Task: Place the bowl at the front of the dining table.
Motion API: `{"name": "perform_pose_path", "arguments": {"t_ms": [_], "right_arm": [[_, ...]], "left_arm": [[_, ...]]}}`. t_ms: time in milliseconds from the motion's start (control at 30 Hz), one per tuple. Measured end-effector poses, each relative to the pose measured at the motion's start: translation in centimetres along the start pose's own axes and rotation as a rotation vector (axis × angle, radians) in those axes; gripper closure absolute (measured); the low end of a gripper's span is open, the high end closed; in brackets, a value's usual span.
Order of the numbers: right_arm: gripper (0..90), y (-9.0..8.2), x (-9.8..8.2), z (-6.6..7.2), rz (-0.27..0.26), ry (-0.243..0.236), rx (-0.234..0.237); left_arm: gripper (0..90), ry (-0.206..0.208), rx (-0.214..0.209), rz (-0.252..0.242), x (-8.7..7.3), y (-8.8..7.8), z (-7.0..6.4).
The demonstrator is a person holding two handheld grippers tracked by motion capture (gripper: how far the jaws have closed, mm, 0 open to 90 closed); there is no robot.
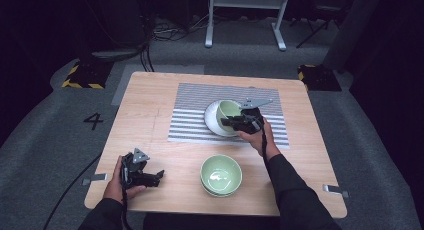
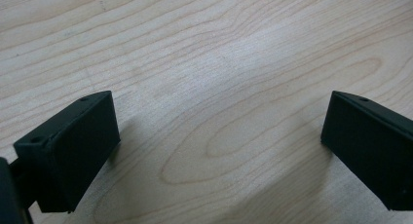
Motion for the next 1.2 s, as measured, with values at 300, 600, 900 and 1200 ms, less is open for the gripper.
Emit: {"name": "perform_pose_path", "arguments": {"t_ms": [300, 600, 900, 1200], "right_arm": [[83.0, 0.9, -0.2, -0.4, 0.025, -0.012, -0.007], [83.0, 2.0, -0.7, -0.8, 0.060, -0.025, -0.025], [82.9, 2.7, -1.1, -1.1, 0.094, -0.054, -0.049], [82.8, 3.3, -1.7, -1.5, 0.137, -0.089, -0.076]], "left_arm": [[0.4, 0.001, 0.000, 0.000, 0.0, 0.0, 0.0], [0.4, 0.001, 0.000, 0.000, 0.0, 0.0, 0.0], [0.4, 0.000, 0.000, 0.000, 0.0, 0.0, 0.0], [0.4, 0.000, 0.000, 0.000, 0.0, 0.0, 0.0]]}}
Point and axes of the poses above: each handheld gripper's, and its own axes: y roughly forward along the jaws, x roughly out of its top, z roughly to its left, the point moved 9 cm from there along y, roughly forward along the jaws, and after that the axes turned 11 degrees about -y, right-handed, at the moved point
